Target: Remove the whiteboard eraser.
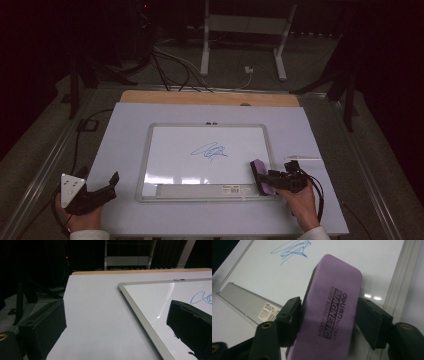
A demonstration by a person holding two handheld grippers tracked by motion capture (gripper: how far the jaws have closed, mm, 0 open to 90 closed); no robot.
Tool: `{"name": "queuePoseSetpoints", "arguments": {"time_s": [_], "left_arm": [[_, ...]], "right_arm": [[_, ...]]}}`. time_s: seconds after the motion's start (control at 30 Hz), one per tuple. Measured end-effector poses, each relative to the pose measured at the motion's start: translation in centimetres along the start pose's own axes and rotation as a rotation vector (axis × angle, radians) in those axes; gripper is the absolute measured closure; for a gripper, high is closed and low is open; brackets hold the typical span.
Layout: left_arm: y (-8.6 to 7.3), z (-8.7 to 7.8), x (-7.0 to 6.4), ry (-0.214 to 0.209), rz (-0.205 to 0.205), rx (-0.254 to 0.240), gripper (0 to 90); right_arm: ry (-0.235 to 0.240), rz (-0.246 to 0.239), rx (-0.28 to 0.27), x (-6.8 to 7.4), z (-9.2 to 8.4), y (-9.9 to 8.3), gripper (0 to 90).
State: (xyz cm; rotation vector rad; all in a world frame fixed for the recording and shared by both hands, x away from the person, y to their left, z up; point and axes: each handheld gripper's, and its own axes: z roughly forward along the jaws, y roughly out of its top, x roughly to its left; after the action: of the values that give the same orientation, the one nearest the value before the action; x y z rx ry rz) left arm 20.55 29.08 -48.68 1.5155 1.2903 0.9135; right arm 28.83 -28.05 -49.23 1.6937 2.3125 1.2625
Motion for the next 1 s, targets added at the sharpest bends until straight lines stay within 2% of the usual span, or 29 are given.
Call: {"name": "queuePoseSetpoints", "arguments": {"time_s": [0.23, 0.37, 0.47, 0.77, 1.0], "left_arm": [[0.0, 0.0, 0.0, 0.001, -0.001, -0.003, 3.2], [0.0, -0.1, 0.1, 0.000, -0.002, -0.006, 3.2], [0.0, -0.1, 0.1, 0.000, -0.002, -0.004, 3.2], [0.0, -0.1, 0.0, -0.001, 0.000, -0.004, 3.2], [0.0, 0.0, 0.0, -0.002, 0.002, -0.003, 3.3]], "right_arm": [[-0.004, -0.015, 0.024, 0.4, 0.5, -0.1, 36.0], [-0.028, -0.046, 0.034, 0.7, 0.7, -0.2, 40.0], [-0.047, -0.051, 0.012, 0.8, 0.4, -0.1, 40.3], [-0.048, -0.063, -0.013, 0.9, -0.1, 0.1, 40.4], [-0.058, -0.090, -0.031, 1.2, -0.5, 0.3, 40.4]]}}
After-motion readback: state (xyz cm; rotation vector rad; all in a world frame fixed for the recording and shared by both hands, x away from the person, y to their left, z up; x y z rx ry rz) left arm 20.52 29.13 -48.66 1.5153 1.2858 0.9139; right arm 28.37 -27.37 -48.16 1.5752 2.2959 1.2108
